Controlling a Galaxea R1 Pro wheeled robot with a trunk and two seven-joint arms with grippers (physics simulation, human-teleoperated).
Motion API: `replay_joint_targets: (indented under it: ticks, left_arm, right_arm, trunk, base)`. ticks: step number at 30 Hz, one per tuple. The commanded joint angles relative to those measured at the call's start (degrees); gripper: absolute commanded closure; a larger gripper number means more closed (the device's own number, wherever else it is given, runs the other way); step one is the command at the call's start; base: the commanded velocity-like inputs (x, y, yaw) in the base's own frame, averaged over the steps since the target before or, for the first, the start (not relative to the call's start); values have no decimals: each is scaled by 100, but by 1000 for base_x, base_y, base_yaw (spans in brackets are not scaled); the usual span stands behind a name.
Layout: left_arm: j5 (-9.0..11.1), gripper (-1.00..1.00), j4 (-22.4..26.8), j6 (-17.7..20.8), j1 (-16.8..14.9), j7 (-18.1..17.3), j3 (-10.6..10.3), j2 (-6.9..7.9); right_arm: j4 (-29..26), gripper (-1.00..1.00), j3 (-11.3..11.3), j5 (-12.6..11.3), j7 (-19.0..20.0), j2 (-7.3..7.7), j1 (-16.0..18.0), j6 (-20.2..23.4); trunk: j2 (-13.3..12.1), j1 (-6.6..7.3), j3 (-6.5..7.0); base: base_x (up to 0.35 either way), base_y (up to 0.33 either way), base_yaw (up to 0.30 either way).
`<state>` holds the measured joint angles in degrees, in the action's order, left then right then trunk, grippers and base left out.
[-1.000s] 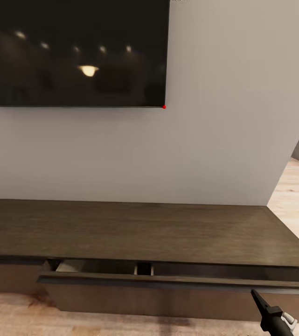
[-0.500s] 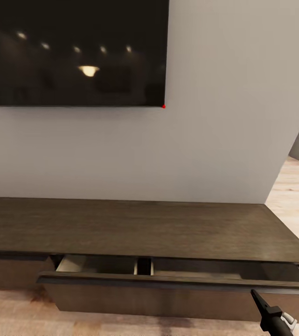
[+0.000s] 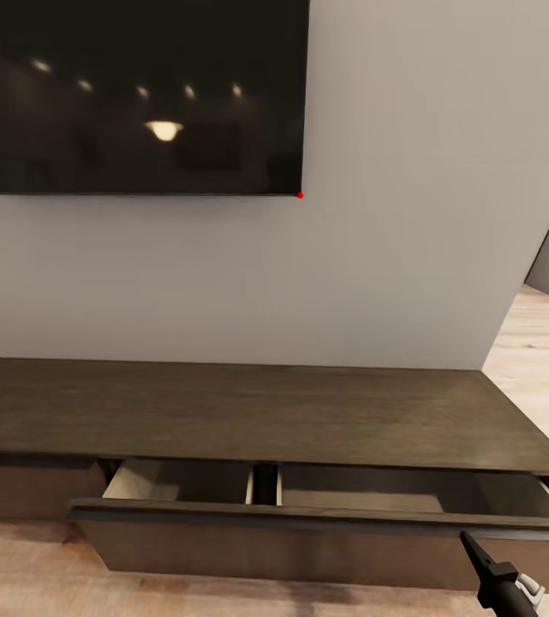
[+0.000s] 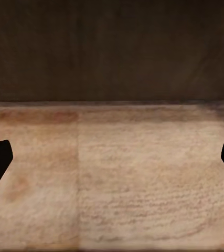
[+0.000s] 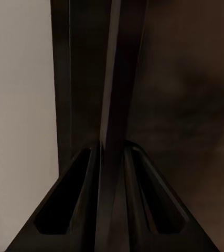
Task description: Place each of the two pumpkins and all three candles from the living room inside a cabinet in the living room (use any cabinet), then make sure every cabinet is closed, and position the cauldron so it is next to a table in the living room.
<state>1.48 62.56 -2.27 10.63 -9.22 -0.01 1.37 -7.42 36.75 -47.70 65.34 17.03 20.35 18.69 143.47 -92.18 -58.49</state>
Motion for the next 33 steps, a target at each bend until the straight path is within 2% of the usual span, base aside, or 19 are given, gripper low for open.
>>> replay_joint_targets:
  ticks: [1,11,16,19,33]
  left_arm:
    - [16,-100,2,-10,1,-18,1,0]
    - [28,-100,2,-27,1,-23,1,4]
    - [48,-100,24,-300,39,-24,1,4]
    - [61,-100,107,-373,165,-17,2,4]
    - [54,-100,176,-396,263,2,1,0]
  right_arm:
    - [-5,100,-18,-117,58,2,4,126]
    - [-5,100,-19,-116,58,2,4,126]
    - [-5,100,-19,-116,58,2,4,126]
    - [-6,100,-19,-116,58,2,4,126]
    - [-8,100,-27,-116,58,2,4,126]
  trunk:
    - [2,2,-4]
    - [2,2,-4]
    - [2,2,-4]
    - [2,2,-4]
    - [2,2,-4]
  base:
    - [-26,0,0]
    - [-113,0,0]
    - [-11,0,0]
    - [-3,0,0]
    - [-61,0,0]
